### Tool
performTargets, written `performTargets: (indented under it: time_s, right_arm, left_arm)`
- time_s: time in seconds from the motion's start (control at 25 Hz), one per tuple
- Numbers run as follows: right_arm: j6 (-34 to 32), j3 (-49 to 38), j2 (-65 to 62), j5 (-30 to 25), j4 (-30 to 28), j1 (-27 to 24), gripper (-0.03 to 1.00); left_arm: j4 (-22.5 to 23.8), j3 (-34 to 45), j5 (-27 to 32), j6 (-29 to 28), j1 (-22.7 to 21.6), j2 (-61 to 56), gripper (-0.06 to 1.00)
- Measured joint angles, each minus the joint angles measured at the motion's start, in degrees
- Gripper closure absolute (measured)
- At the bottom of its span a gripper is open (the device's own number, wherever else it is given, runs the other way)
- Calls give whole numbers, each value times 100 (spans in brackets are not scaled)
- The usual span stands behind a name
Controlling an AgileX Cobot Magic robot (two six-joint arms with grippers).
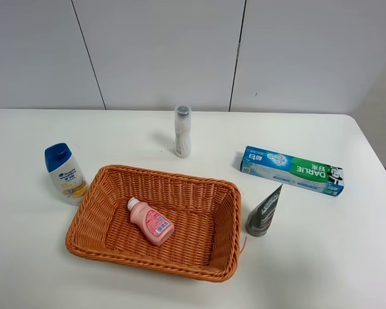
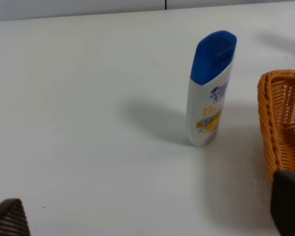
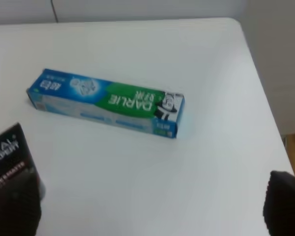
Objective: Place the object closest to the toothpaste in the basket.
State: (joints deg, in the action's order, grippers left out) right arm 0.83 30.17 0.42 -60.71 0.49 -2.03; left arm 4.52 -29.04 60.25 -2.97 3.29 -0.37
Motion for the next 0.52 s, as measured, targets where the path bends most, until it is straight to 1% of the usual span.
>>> performTargets:
  time_s: [0.2,0.52]
  right_arm:
    - [-270,-79,51,-61,-126,0,8]
    - [-309,-93,58,-50,-159,0,8]
  left_arm:
    - [6,4,0,0,0,0,-5]
    - [6,4,0,0,0,0,-5]
